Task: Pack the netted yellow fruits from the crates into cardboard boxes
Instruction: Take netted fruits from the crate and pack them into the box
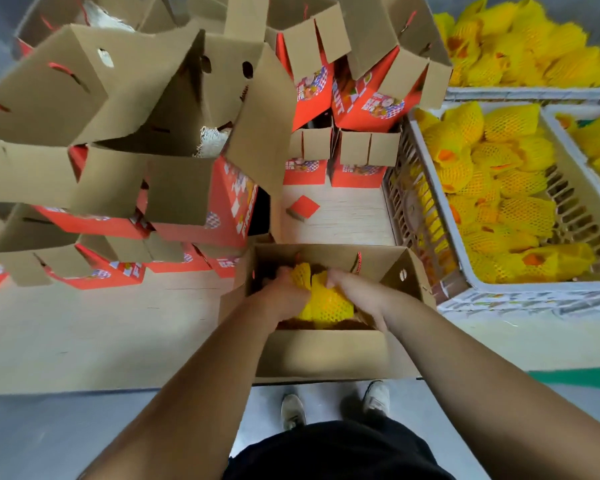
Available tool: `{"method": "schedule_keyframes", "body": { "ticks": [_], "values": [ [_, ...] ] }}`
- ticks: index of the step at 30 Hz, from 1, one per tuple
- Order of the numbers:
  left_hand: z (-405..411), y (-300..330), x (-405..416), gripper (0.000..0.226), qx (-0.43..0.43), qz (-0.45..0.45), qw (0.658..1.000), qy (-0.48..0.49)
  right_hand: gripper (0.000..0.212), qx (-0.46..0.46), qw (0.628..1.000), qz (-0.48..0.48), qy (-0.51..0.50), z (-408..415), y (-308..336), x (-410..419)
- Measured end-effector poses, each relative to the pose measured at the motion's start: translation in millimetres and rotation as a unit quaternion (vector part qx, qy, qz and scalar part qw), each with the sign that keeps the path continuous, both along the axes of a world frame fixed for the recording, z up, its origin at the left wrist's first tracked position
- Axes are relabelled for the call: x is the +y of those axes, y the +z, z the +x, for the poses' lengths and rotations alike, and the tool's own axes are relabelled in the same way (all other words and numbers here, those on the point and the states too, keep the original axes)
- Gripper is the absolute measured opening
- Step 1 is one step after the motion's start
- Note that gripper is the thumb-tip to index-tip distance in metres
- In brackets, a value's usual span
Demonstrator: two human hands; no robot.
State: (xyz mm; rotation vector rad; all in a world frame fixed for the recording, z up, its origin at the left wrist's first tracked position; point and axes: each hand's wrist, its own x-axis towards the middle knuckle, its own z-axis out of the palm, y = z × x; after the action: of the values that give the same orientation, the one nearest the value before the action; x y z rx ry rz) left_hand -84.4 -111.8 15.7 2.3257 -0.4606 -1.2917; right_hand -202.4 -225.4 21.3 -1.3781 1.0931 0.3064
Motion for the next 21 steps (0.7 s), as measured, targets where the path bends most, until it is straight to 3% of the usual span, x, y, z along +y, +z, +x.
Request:
{"method": "schedule_keyframes", "body": {
  "ticks": [3,5,7,10,14,19,21],
  "values": [
    [2.2,-6.1,-2.9,0.058,-0.105,0.12,0.977,-0.143,0.036,0.052,0.98,-0.125,0.143,15.2,-15.8,7.7],
    [2.0,-4.9,-5.1,0.06,-0.123,0.147,0.963,-0.192,0.045,0.036,0.976,-0.158,0.148,20.7,-22.1,13.8],
    [0.4,-1.0,-6.5,0.066,-0.15,0.15,0.951,-0.223,0.041,0.018,0.981,-0.164,0.099,23.4,-28.8,12.5],
    [-0.6,2.5,-3.9,0.064,-0.218,0.101,0.951,-0.194,0.037,-0.002,0.986,-0.165,-0.017,21.6,-38.1,6.1],
    [-3.9,5.5,-0.7,0.067,-0.289,0.082,0.936,-0.186,0.06,-0.032,0.987,-0.073,-0.138,23.0,-49.7,6.3],
    [-16.8,8.4,9.7,0.059,-0.398,0.033,0.895,-0.197,0.095,0.012,0.99,-0.13,0.048,27.8,-45.2,14.8],
    [-20.6,10.8,16.7,0.045,-0.42,-0.007,0.884,-0.203,0.096,0.024,0.986,-0.133,0.099,25.1,-36.6,9.2]
  ]
}}
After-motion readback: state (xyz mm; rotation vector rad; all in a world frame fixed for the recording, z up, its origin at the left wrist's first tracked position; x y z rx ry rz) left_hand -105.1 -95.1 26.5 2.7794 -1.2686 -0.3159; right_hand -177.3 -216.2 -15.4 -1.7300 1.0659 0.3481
